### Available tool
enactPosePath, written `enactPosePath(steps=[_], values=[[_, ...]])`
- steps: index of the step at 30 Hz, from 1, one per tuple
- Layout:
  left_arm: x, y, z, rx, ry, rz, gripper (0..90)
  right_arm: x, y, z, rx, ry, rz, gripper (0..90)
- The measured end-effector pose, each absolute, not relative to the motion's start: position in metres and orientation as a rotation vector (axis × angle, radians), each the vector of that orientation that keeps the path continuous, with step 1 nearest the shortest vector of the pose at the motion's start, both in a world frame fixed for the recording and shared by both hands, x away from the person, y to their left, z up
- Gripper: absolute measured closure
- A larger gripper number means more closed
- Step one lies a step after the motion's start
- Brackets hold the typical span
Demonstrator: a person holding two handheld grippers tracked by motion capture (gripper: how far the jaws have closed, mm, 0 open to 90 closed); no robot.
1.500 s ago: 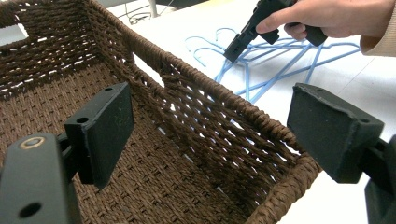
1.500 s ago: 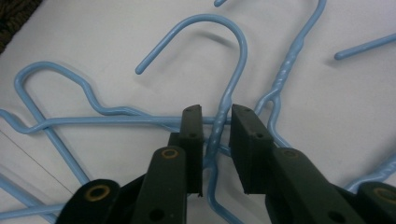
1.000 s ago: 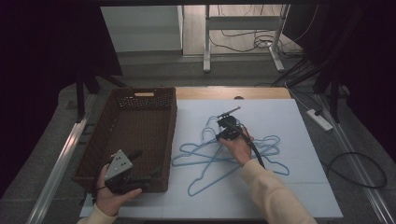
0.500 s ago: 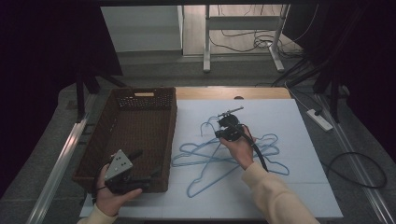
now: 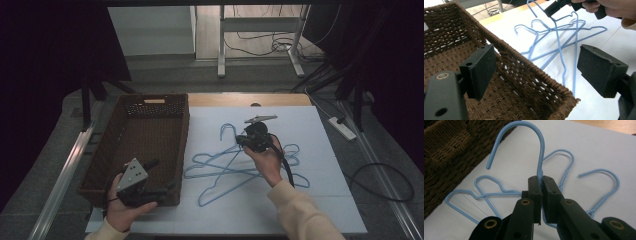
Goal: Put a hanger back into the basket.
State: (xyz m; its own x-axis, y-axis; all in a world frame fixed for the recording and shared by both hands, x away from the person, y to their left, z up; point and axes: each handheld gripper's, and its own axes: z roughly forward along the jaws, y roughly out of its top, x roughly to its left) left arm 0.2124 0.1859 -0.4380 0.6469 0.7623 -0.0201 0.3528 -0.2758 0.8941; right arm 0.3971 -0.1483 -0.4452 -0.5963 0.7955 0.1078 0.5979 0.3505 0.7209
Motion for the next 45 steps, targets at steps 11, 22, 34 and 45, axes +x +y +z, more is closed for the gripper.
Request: enactPosePath(steps=[11, 22, 34, 45], values=[[0.217, 0.173, -0.428, 1.892, 0.859, 0.49, 16.8, 0.389, -0.155, -0.438, 1.227, 2.305, 1.153, 86.5], [0.228, 0.145, -0.416, 1.923, 0.811, 0.457, 17.9, 0.383, -0.16, -0.429, 1.207, 2.26, 1.198, 86.6], [0.244, 0.121, -0.413, 1.961, 0.795, 0.428, 18.6, 0.378, -0.168, -0.417, 1.189, 2.218, 1.259, 87.1], [0.264, 0.094, -0.416, 2.007, 0.807, 0.379, 21.4, 0.369, -0.171, -0.4, 1.159, 2.198, 1.309, 87.1]])
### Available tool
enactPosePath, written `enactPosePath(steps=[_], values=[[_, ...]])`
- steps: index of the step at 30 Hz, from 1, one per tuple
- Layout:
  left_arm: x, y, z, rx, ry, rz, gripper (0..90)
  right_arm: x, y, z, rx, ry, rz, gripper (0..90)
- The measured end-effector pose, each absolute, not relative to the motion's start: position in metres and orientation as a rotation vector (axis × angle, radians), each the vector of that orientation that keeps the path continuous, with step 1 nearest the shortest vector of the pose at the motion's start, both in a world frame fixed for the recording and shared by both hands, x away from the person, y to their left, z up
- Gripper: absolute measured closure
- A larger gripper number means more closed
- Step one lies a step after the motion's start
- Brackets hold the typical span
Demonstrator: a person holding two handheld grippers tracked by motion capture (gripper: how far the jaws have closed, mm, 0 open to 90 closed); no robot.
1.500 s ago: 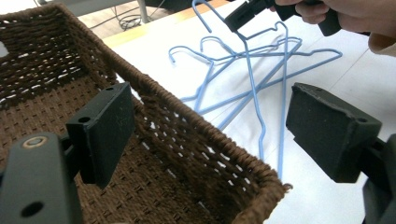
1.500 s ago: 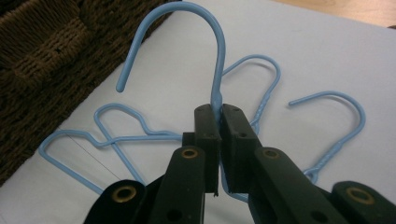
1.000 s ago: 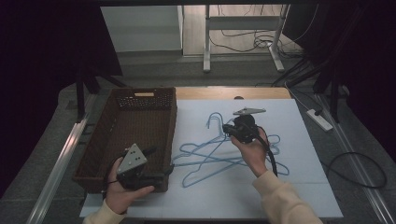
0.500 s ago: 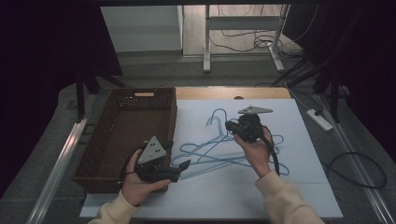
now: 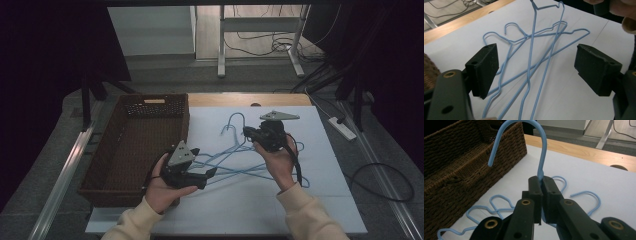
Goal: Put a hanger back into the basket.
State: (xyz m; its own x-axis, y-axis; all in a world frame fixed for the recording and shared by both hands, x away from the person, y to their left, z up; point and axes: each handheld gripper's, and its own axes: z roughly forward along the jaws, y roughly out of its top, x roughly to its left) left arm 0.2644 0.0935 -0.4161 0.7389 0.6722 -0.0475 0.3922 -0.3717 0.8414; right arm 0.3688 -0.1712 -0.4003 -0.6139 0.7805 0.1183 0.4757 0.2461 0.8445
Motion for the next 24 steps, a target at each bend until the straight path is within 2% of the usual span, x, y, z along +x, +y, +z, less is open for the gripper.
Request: enactPosePath(steps=[11, 18, 24], values=[[0.292, 0.062, -0.427, 2.108, 0.83, 0.27, 25.9, 0.361, -0.175, -0.391, 1.139, 2.199, 1.347, 87.1], [0.301, 0.048, -0.431, 2.143, 0.842, 0.266, 28.0, 0.356, -0.177, -0.386, 1.126, 2.201, 1.368, 87.1], [0.307, 0.038, -0.431, 2.177, 0.838, 0.272, 43.2, 0.351, -0.177, -0.383, 1.109, 2.21, 1.392, 87.1]])
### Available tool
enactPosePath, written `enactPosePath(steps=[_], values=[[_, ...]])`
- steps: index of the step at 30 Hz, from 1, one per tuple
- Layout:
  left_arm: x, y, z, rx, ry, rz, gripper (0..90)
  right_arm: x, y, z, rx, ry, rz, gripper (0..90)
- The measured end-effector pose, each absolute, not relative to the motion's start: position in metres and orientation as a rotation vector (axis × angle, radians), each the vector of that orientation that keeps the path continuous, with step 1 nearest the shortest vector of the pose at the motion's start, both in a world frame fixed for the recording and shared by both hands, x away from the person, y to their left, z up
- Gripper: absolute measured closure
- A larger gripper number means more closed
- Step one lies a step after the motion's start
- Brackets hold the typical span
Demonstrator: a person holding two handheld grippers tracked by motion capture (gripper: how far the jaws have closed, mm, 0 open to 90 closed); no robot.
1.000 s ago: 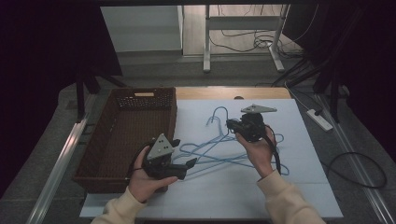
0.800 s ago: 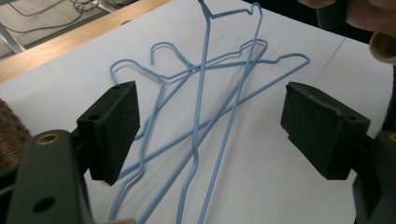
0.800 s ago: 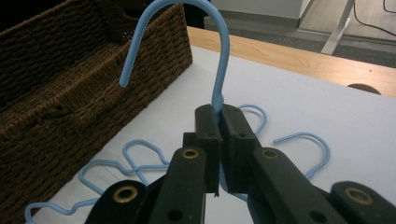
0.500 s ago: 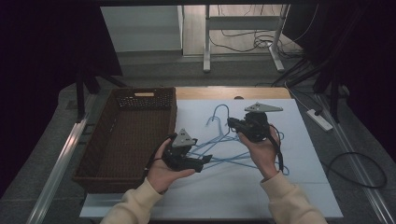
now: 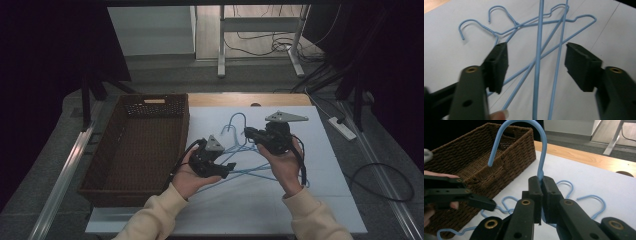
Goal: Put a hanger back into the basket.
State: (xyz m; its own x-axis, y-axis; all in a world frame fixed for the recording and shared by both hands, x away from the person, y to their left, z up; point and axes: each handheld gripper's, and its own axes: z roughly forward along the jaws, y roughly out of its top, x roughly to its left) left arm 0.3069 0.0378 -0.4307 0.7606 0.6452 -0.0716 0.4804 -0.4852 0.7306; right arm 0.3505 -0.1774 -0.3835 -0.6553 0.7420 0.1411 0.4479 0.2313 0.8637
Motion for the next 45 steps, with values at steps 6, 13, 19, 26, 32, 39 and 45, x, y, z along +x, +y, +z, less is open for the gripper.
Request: enactPosePath(steps=[6, 13, 19, 26, 32, 39, 45], values=[[0.31, 0.035, -0.433, 2.207, 0.849, 0.253, 67.0, 0.345, -0.178, -0.38, 1.096, 2.223, 1.425, 87.1], [0.306, 0.037, -0.428, 2.162, 0.82, 0.174, 86.6, 0.342, -0.179, -0.378, 1.072, 2.223, 1.437, 86.8], [0.302, 0.045, -0.414, 2.085, 0.811, 0.178, 86.8, 0.339, -0.187, -0.37, 1.034, 2.184, 1.522, 69.5], [0.305, 0.065, -0.392, 2.024, 0.824, 0.183, 86.8, 0.329, -0.204, -0.36, 0.99, 2.075, 1.624, 44.9], [0.307, 0.092, -0.375, 1.953, 0.846, 0.21, 86.9, 0.321, -0.22, -0.362, 0.979, 2.028, 1.627, 39.4], [0.302, 0.129, -0.361, 1.883, 0.87, 0.29, 86.9, 0.323, -0.236, -0.38, 1.008, 2.069, 1.573, 39.0], [0.301, 0.158, -0.36, 1.86, 0.9, 0.325, 86.9, 0.329, -0.253, -0.4, 1.036, 2.094, 1.538, 38.8]])
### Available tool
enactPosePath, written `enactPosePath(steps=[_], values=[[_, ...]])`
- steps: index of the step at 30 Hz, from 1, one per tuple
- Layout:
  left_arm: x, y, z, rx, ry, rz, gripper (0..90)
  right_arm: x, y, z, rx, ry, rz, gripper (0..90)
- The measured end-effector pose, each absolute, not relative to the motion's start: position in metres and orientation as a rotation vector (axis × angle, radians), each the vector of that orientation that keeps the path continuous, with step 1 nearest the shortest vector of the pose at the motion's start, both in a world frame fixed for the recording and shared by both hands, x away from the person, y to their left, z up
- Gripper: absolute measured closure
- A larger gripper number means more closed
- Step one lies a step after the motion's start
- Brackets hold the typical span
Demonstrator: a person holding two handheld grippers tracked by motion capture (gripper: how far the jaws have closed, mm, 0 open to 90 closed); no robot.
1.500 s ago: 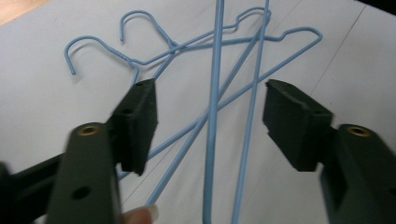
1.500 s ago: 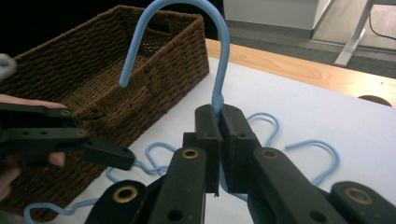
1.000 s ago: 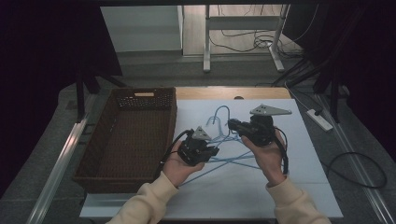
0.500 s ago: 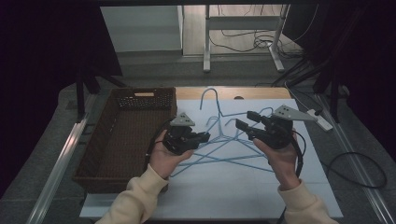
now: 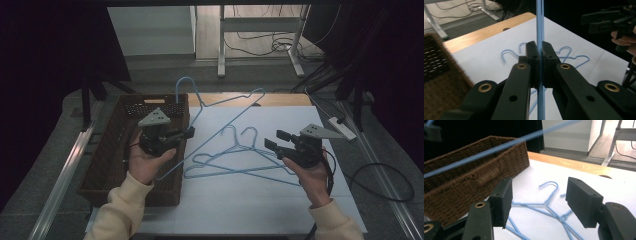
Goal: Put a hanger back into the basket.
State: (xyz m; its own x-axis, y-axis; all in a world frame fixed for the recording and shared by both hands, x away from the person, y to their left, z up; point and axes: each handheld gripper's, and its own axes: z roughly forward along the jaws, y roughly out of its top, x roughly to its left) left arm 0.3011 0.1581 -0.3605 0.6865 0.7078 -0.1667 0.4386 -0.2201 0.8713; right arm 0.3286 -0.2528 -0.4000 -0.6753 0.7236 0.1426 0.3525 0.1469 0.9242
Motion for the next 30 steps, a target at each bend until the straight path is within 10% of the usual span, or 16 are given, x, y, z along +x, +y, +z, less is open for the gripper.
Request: enactPosePath(steps=[30], values=[[0.298, 0.286, -0.388, 1.783, 1.142, 0.548, 86.9, 0.33, -0.307, -0.468, 1.192, 2.127, 1.362, 30.6]])
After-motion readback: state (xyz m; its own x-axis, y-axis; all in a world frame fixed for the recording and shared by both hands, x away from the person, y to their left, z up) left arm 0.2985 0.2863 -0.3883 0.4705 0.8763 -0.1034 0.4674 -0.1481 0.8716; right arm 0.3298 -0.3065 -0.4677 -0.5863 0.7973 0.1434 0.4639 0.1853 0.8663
